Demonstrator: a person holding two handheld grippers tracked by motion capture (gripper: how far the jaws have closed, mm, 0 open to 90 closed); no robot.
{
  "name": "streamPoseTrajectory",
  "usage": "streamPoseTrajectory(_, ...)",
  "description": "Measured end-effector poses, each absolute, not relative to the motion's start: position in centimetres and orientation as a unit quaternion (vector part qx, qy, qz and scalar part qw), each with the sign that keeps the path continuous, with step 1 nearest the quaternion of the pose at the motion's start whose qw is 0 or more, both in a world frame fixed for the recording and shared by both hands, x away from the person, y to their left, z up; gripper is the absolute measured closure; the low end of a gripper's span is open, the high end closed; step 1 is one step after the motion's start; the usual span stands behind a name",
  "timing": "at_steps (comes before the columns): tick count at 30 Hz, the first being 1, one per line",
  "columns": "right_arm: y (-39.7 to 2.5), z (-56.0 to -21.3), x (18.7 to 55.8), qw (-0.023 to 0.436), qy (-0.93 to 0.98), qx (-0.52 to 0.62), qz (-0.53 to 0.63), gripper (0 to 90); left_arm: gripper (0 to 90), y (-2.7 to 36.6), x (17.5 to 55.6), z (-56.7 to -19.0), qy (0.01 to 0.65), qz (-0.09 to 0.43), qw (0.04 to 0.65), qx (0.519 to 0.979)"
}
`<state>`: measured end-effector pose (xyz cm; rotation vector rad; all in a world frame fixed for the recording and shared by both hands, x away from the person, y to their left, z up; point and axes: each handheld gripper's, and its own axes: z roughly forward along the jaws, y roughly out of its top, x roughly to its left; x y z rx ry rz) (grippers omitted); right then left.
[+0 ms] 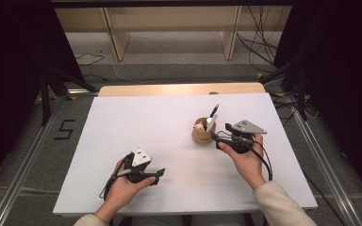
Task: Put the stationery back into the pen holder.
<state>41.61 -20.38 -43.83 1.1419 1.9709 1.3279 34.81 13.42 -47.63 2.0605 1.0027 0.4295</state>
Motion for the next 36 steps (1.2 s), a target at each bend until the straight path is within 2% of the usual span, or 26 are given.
streamPoseTrajectory(36,-22.0,-44.5,39.5,0.223,0.737,0.418,0.482,31.9,33.6,13.5,34.8,-47.6,0.397,0.170,0.392,0.812)
